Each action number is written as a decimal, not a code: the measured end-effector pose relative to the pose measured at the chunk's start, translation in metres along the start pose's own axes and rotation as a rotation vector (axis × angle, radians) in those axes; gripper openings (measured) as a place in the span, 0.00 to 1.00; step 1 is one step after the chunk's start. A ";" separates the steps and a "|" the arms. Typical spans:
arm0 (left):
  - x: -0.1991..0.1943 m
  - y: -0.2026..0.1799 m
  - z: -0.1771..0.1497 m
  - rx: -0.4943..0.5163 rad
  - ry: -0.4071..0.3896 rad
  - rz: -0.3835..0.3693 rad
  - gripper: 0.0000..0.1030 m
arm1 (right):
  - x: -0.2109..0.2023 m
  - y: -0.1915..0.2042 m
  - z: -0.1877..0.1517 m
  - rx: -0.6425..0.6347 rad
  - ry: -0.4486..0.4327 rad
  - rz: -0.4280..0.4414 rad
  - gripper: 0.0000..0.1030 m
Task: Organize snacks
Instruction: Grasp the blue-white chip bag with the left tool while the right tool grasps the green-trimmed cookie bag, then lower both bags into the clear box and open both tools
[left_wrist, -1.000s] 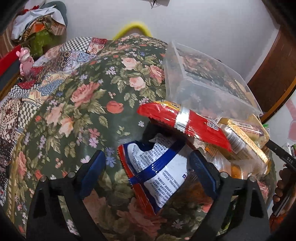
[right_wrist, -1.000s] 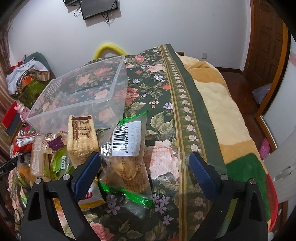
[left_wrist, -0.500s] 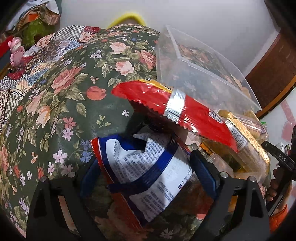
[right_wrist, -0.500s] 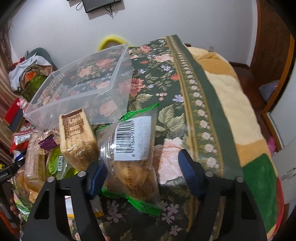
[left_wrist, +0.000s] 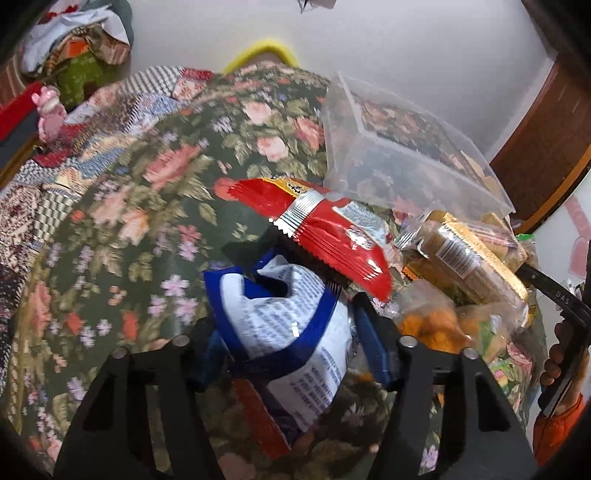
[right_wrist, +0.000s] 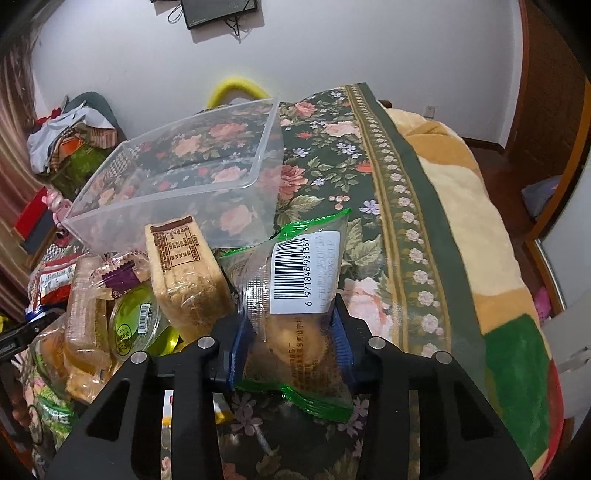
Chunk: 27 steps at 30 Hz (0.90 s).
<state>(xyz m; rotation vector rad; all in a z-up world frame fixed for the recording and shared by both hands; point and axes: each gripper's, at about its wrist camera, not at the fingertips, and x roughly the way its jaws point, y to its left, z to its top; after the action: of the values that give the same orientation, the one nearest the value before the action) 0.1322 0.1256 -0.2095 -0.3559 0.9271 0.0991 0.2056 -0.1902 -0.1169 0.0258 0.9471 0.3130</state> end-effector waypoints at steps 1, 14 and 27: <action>-0.006 0.001 0.000 -0.001 -0.005 0.001 0.56 | -0.002 -0.001 0.000 0.002 -0.004 -0.001 0.36; -0.061 0.002 -0.011 0.021 -0.071 0.020 0.44 | -0.044 0.009 0.001 -0.014 -0.080 0.006 0.35; -0.113 -0.026 0.032 0.098 -0.251 0.001 0.44 | -0.075 0.026 0.018 -0.033 -0.172 0.059 0.35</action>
<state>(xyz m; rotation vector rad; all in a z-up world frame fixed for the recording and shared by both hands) 0.0947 0.1203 -0.0951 -0.2458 0.6816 0.0962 0.1729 -0.1844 -0.0429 0.0498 0.7710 0.3750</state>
